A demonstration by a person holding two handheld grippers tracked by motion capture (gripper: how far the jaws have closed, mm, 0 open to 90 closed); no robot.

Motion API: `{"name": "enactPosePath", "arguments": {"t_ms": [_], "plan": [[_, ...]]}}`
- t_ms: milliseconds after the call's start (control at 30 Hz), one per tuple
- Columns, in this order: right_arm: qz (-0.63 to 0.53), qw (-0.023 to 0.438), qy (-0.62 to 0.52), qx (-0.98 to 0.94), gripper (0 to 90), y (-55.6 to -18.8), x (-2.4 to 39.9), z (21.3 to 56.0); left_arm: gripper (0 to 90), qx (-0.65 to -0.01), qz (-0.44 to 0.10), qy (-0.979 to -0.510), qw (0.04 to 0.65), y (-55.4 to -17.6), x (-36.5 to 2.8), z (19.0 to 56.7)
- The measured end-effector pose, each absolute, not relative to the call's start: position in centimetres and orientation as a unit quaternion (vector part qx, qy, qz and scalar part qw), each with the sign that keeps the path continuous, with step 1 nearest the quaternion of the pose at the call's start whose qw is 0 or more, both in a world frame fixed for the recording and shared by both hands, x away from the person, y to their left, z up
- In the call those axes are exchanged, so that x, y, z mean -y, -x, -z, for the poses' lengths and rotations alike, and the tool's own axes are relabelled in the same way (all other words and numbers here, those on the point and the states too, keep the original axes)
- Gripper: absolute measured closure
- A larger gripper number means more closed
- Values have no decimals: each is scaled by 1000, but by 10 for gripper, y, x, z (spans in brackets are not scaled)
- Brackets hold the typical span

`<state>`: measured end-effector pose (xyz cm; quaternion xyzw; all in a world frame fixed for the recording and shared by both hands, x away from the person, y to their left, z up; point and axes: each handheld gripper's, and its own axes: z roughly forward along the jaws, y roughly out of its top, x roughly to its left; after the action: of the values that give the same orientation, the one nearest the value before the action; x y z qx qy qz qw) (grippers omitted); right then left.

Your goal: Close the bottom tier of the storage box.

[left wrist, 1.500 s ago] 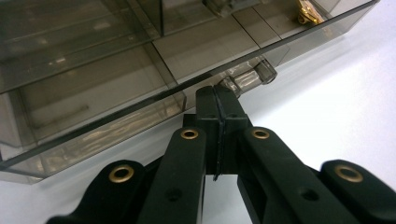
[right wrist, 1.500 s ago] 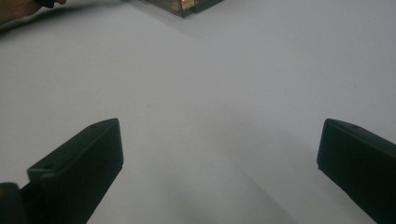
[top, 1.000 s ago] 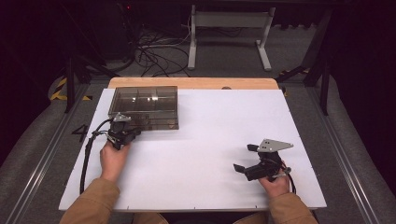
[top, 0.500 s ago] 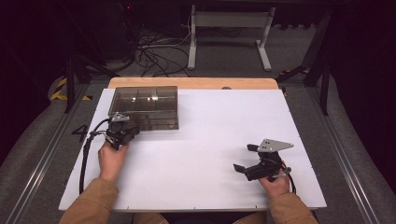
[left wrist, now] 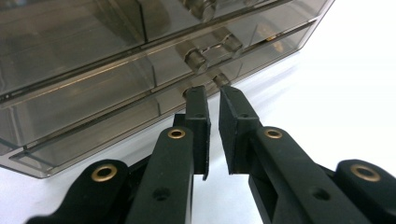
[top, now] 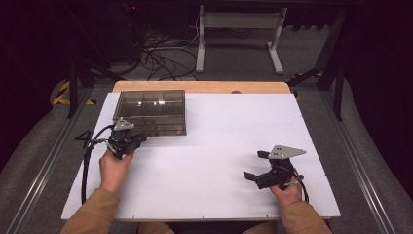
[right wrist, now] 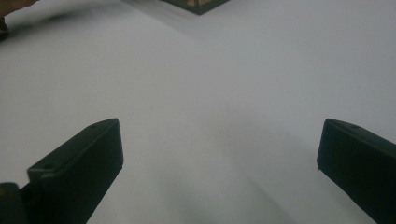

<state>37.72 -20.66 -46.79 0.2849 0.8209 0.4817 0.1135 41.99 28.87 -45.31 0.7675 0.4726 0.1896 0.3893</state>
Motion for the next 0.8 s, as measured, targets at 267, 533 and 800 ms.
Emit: {"name": "enactPosePath", "arguments": {"t_ms": [267,533,800], "plan": [[-484,112,-288,-819,8,-377,207,468,804,-466,-184,-768,398,-414,-290,447],[-485,113,-284,-819,8,-377,207,467,707,-444,-181,-778,405,-403,-286,437],[-486,113,-283,-819,7,-376,207,467,508,-417,-172,-782,430,-386,-284,427]]}}
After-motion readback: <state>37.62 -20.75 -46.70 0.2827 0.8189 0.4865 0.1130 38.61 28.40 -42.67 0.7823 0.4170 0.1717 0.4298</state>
